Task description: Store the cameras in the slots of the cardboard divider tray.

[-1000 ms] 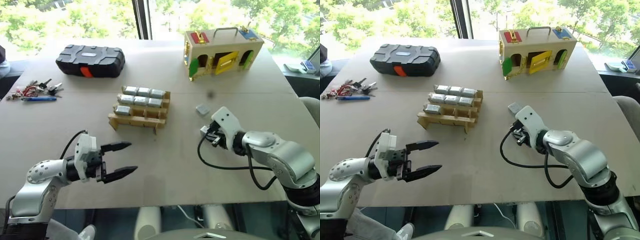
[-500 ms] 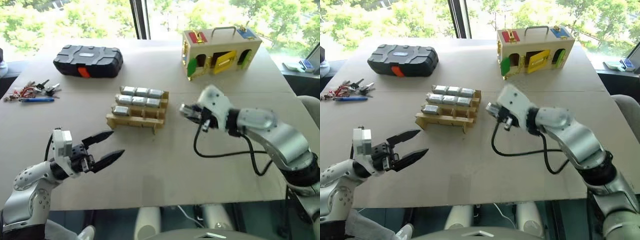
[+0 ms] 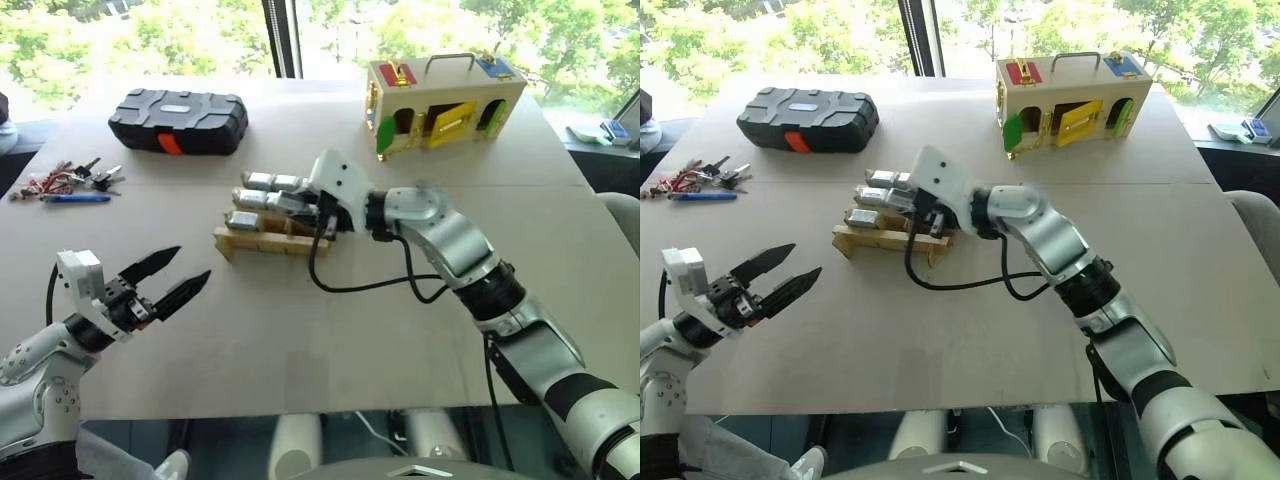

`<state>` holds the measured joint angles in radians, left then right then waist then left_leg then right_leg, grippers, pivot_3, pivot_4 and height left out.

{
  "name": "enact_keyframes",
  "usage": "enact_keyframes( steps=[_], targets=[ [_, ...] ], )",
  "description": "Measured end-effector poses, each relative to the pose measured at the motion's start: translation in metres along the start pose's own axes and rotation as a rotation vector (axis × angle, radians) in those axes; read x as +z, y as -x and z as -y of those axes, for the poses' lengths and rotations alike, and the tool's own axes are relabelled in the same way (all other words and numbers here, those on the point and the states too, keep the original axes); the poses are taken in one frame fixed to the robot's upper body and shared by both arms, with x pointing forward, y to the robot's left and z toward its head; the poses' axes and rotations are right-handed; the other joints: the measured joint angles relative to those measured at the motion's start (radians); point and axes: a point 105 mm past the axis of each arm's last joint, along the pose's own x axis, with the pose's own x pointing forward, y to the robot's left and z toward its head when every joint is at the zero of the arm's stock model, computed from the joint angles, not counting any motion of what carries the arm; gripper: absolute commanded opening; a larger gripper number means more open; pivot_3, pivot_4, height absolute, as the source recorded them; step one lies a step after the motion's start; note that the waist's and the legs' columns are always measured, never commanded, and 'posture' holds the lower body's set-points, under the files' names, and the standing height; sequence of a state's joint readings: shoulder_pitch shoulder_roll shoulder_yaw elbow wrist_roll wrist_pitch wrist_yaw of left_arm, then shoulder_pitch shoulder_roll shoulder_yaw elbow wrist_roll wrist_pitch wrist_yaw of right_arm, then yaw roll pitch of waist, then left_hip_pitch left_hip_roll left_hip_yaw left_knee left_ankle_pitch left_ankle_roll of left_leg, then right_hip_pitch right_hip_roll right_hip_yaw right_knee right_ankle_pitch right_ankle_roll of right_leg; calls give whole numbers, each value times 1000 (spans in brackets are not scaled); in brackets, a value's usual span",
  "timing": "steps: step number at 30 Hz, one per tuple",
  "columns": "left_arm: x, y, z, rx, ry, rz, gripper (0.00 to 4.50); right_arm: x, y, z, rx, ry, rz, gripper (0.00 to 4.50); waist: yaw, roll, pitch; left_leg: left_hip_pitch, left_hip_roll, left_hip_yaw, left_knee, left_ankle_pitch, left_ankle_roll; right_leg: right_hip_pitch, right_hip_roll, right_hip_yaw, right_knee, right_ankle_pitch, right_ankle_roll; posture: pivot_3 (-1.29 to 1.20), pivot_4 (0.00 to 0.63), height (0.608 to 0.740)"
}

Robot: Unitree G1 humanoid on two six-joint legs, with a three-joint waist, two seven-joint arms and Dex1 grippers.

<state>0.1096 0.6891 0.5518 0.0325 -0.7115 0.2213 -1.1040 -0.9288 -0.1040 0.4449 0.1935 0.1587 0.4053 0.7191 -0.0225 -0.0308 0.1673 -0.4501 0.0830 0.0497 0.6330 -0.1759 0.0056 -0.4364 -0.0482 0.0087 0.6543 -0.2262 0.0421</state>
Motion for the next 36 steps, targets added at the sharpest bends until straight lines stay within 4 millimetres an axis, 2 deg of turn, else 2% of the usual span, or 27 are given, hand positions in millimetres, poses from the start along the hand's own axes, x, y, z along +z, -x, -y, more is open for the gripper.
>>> enact_keyframes(
  steps=[4, 7, 14, 17, 25, 36],
  targets=[
    [-3, 2, 0, 9, 11, -4, 4500, -7, -24, -11, 23, -39, 6, 815, -8, 0, 0, -1, 0, 0, 0, 0, -1, -1, 0, 0, 1, 0, 0, 0, 150, 740],
    [-2, 4, -1, 23, 8, -1, 4500, -15, -37, -11, 21, -37, -7, 815, -11, 0, 0, -1, 0, 0, 0, -1, -2, -1, 0, 0, 1, 0, 0, 0, 150, 740],
    [-4, 14, 2, 20, 20, -5, 4500, -23, -38, 3, -19, -7, -15, 815, -20, 0, 0, -1, 0, 0, -1, -2, -3, -2, -1, 0, 1, 0, 0, 0, 150, 740],
    [-3, 16, 4, 0, 20, -1, 4500, -31, -40, 2, -16, -5, -28, 815, -21, 0, 0, -1, 0, 1, -1, -1, -3, -3, 0, 1, 3, 0, 0, 0, 150, 740],
    [3, 23, 4, -21, -2, -22, 4500, -27, -50, 0, -1, 19, -9, 815, -22, 1, 1, -1, 0, 1, -1, -2, -3, -3, 0, 1, 3, 0, 0, 0, 150, 740],
    [2, 24, 6, -24, 10, -26, 4500, -35, -53, -3, 22, 37, -32, 815, -22, 2, 1, -1, 0, 1, -1, -3, -5, -4, -1, 1, 3, 0, 0, 0, 150, 740]
  ],
)
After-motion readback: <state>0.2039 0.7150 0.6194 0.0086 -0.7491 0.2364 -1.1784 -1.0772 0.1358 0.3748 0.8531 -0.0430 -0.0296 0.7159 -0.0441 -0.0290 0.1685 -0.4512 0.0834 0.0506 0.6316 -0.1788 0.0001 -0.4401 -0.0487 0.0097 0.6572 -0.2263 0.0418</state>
